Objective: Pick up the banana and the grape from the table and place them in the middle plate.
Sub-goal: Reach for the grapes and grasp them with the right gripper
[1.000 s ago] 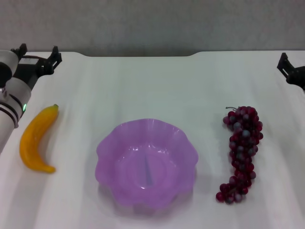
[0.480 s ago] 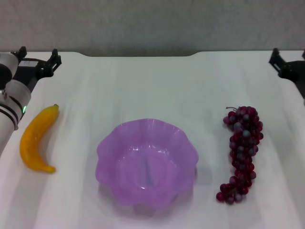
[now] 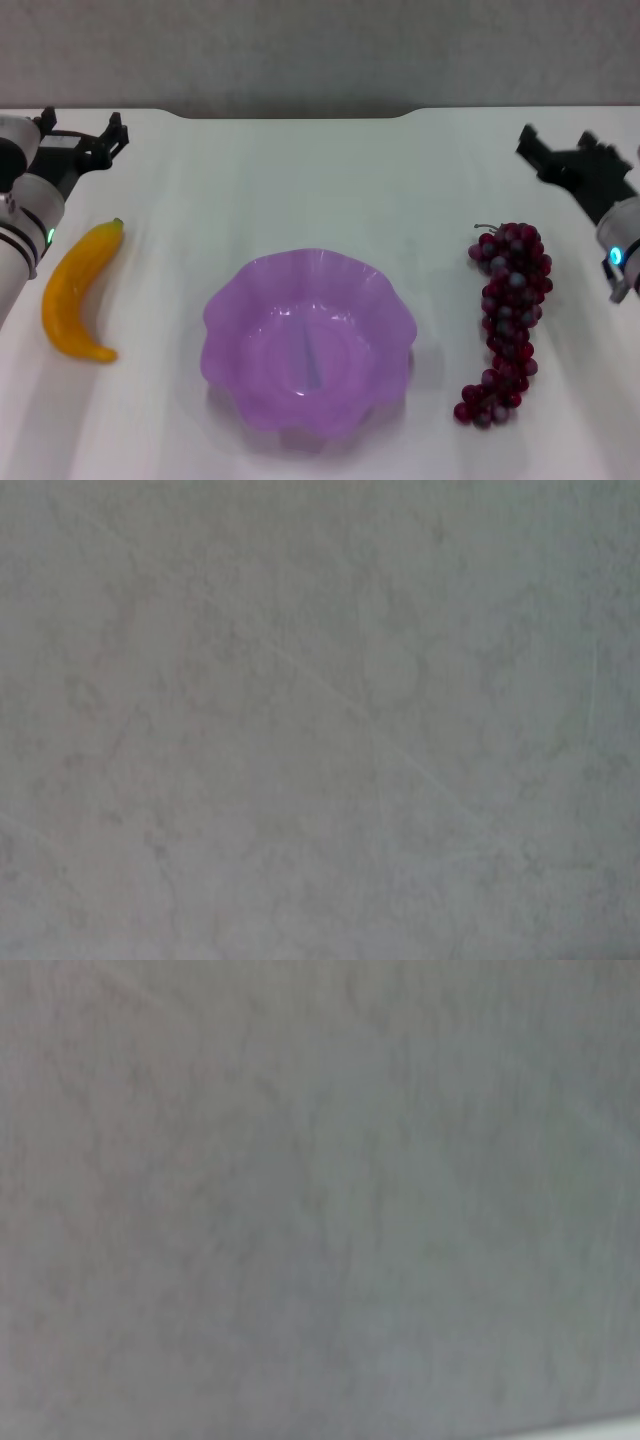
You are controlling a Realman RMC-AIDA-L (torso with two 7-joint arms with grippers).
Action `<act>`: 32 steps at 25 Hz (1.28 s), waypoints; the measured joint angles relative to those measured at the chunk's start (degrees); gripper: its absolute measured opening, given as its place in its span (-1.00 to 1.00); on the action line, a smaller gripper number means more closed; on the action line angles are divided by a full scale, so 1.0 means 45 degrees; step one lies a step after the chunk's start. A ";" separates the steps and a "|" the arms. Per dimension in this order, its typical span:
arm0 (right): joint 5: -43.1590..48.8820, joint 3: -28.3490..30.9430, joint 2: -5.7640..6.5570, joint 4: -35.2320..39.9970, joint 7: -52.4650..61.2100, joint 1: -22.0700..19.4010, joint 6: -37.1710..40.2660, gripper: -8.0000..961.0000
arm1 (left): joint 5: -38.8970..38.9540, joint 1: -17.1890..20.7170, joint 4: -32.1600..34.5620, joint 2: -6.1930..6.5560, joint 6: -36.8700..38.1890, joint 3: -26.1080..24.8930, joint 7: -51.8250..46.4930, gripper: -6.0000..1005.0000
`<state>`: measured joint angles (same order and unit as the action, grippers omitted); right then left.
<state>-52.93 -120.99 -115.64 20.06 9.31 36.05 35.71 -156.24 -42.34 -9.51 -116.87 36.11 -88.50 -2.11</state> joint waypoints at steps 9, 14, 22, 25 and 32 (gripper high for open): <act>0.0027 -0.0415 0.0052 0.1477 -0.1023 -0.0297 -0.3085 0.83 | -0.0027 0.0213 0.0116 0.0024 -0.0030 0.0000 0.0176 0.75; 0.0033 0.0190 0.0102 0.2671 -0.3116 -0.0298 -0.5079 0.83 | -0.0027 0.0382 0.0272 0.0045 -0.0041 -0.0001 0.0397 0.75; 0.0056 0.2780 0.0127 0.4495 -0.6598 -0.0958 -0.7481 0.83 | -0.0024 0.0404 0.0324 0.0055 -0.0040 -0.0002 0.0676 0.75; 0.0064 0.3325 0.0130 0.4855 -0.7217 -0.1343 -0.7440 0.83 | -0.0015 0.0421 0.0322 0.0055 -0.0038 -0.0044 0.0679 0.75; -0.0030 0.3742 0.0100 0.5400 -0.7268 -0.1997 -0.7314 0.83 | -0.0006 0.0426 0.0295 0.0066 -0.0036 -0.0088 0.0682 0.75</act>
<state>-53.07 -104.15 -115.19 44.36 -23.39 27.07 2.79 -156.26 -40.43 -8.18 -116.58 35.95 -88.90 0.96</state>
